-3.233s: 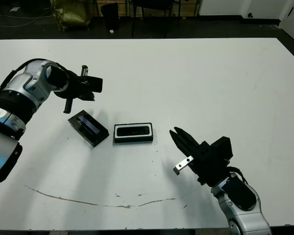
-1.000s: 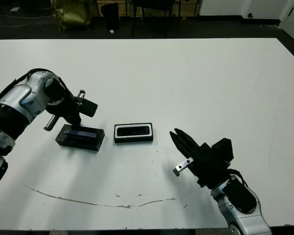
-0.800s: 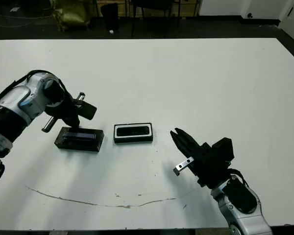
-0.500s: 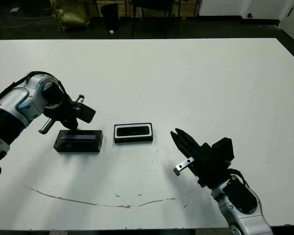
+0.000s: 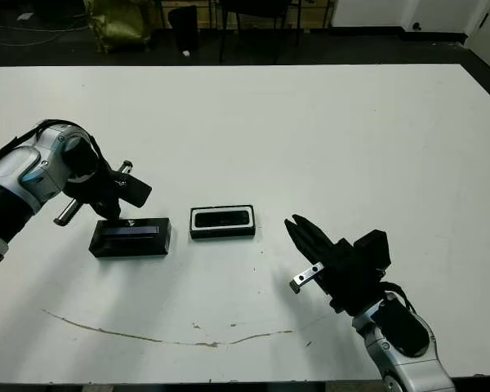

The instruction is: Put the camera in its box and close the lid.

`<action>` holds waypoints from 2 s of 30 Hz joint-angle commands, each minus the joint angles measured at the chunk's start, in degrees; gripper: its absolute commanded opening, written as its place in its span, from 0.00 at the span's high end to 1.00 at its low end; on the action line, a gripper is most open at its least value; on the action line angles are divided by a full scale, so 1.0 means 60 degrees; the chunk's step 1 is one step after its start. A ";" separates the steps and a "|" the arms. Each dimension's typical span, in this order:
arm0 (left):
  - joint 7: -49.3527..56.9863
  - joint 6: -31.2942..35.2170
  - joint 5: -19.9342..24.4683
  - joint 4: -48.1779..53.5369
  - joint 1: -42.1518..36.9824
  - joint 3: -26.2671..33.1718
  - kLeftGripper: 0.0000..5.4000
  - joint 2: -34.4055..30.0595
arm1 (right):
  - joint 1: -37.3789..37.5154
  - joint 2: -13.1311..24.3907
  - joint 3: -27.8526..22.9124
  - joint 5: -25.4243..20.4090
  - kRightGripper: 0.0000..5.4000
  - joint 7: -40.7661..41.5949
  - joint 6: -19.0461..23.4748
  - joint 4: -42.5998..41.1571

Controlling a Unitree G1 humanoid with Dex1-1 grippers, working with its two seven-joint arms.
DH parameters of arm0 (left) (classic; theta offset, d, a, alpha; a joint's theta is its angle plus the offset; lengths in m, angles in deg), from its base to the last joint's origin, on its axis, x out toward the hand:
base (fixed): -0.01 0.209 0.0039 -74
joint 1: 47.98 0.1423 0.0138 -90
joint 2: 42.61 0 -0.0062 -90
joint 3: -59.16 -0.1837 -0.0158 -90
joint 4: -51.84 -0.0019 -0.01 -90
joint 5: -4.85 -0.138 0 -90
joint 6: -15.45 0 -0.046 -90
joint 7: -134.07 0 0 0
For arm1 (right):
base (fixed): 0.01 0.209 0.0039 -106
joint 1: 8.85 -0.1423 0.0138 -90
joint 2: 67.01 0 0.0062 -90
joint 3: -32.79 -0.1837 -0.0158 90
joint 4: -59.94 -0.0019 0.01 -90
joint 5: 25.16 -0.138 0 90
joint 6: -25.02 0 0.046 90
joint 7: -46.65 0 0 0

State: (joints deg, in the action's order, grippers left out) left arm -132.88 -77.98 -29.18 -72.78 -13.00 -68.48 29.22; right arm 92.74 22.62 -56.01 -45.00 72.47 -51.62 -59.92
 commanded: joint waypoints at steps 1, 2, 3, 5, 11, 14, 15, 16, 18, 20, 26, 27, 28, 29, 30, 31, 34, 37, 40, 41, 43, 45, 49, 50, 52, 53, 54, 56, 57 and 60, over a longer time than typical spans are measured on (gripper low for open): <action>-0.0215 0.0048 -0.0046 0.0038 0.0462 -0.0145 1.00 -0.0193 | 0.0056 0.0086 -0.0054 -0.0057 1.00 0.0061 -0.0023 0.0170; -0.0207 -0.0004 -0.0058 0.0072 0.0484 -0.0159 1.00 -0.0236 | 0.0044 0.0101 -0.0049 -0.0019 1.00 0.0077 -0.0085 0.0197; -0.0200 -0.0061 -0.0067 0.0105 0.0501 -0.0175 1.00 -0.0272 | 0.0034 0.0106 -0.0045 0.0011 1.00 0.0096 -0.0155 0.0228; -0.0243 0.0025 -0.0138 0.0251 0.0542 -0.0221 1.00 -0.0339 | 0.0036 0.0086 -0.0053 -0.0036 1.00 0.0104 -0.0169 0.0247; -0.0380 0.0360 -0.0087 0.0647 0.0725 -0.0170 1.00 -0.0490 | 0.0002 0.0132 -0.0088 -0.0204 1.00 0.0169 -0.0069 0.0284; -0.0496 0.0347 0.0011 0.0888 0.0807 -0.0143 1.00 -0.0570 | -0.0007 0.0126 -0.0071 -0.0155 1.00 0.0171 -0.0143 0.0293; -0.0541 0.0374 0.0059 0.0985 0.0851 -0.0119 1.00 -0.0594 | -0.0008 0.0128 -0.0066 -0.0130 1.00 0.0156 -0.0138 0.0284; -0.0636 0.0472 0.0088 0.1076 0.0886 -0.0114 1.00 -0.0599 | -0.0003 0.0129 -0.0064 -0.0114 1.00 0.0124 -0.0102 0.0255; -0.0845 0.0711 0.0194 0.1387 0.1001 -0.0125 1.00 -0.0631 | -0.0006 0.0117 -0.0068 -0.0124 1.00 0.0094 -0.0061 0.0231; -0.0920 0.0947 0.0389 0.1779 0.1120 -0.0202 1.00 -0.0731 | -0.0016 0.0117 -0.0069 -0.0112 1.00 0.0108 -0.0105 0.0251; -0.0926 0.1825 0.1392 0.2846 0.1285 -0.0677 1.00 -0.1090 | -0.0063 0.0105 -0.0081 -0.0150 1.00 0.0160 -0.0143 0.0327; -0.0926 0.2009 0.1641 0.2903 0.1233 -0.0805 1.00 -0.1134 | -0.0075 0.0118 -0.0075 -0.0117 1.00 0.0128 -0.0100 0.0309; -0.0926 0.2140 0.1798 0.2987 0.1189 -0.0914 1.00 -0.1182 | -0.0081 0.0131 -0.0069 -0.0072 1.00 0.0093 -0.0073 0.0289; -0.0926 0.2216 0.1851 0.3097 0.1149 -0.1032 1.00 -0.1235 | -0.0080 0.0134 -0.0065 -0.0023 1.00 0.0066 -0.0087 0.0276; -0.0926 0.2221 0.1920 0.3199 0.1106 -0.1162 1.00 -0.1289 | -0.0081 0.0123 -0.0065 -0.0008 1.00 0.0051 -0.0101 0.0276; -0.0926 0.2262 0.2010 0.3307 0.1090 -0.1268 1.00 -0.1339 | -0.0084 0.0114 -0.0069 -0.0026 1.00 0.0034 -0.0075 0.0267; -0.0926 0.2496 0.2354 0.3549 0.1029 -0.1547 1.00 -0.1471 | -0.0112 0.0104 -0.0081 -0.0093 1.00 0.0098 -0.0158 0.0352; -0.0926 0.2447 0.2638 0.3705 0.0959 -0.1713 1.00 -0.1609 | -0.0124 0.0122 -0.0090 -0.0074 1.00 0.0099 -0.0154 0.0383; -0.0926 0.2389 0.2838 0.3760 0.0892 -0.1876 1.00 -0.1718 | -0.0131 0.0121 -0.0082 -0.0090 1.00 0.0111 -0.0144 0.0388; -0.0926 0.2396 0.2853 0.3736 0.0867 -0.1931 1.00 -0.1732 | -0.0130 0.0121 -0.0076 -0.0088 1.00 0.0094 -0.0114 0.0366; -0.0926 0.2318 0.2736 0.3685 0.0911 -0.1843 1.00 -0.1720 | -0.0119 0.0124 -0.0071 -0.0095 1.00 0.0062 -0.0047 0.0326; -0.0828 0.2309 0.2487 0.3565 0.1043 -0.1558 1.00 -0.1656 | -0.0114 0.0087 -0.0071 -0.0119 1.00 0.0106 -0.0145 0.0407; 0.1127 0.1854 0.1824 0.2853 0.1371 -0.0707 1.00 -0.1656 | -0.0014 0.0115 -0.0064 -0.0061 1.00 -0.0065 0.0068 0.0223; 0.1780 0.1902 0.1594 0.2715 0.1477 -0.0473 1.00 -0.1662 | 0.0000 0.0134 -0.0066 -0.0068 1.00 -0.0033 0.0042 0.0218; 0.3118 0.1886 0.1097 0.2478 0.1671 -0.0048 1.00 -0.1717 | 0.0013 0.0142 -0.0063 -0.0024 1.00 0.0060 -0.0179 0.0296; 0.3670 0.1902 0.0921 0.2368 0.1762 0.0157 1.00 -0.1728 | 0.0017 0.0137 -0.0068 -0.0019 1.00 0.0099 -0.0258 0.0353; 0.4210 0.1950 0.0703 0.2249 0.1823 0.0328 1.00 -0.1750 | 0.0024 0.0120 -0.0072 -0.0006 1.00 0.0131 -0.0347 0.0417; 0.5120 0.2176 0.0196 0.2127 0.1921 0.0576 1.00 -0.1779 | 0.0044 0.0129 -0.0069 0.0018 1.00 0.0146 -0.0408 0.0464; 0.5559 0.2347 -0.0134 0.2104 0.1968 0.0646 1.00 -0.1781 | 0.0055 0.0140 -0.0069 0.0019 1.00 0.0146 -0.0408 0.0455; 0.6655 0.2630 -0.0812 0.1962 0.2099 0.0931 1.00 -0.1807 | 0.0077 0.0131 -0.0088 -0.0072 1.00 0.0179 -0.0375 0.0440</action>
State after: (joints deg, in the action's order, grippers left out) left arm -94.81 -63.01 -32.49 -60.05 -2.23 -63.51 18.80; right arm 92.64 22.69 -56.28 -45.32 73.08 -53.89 -57.95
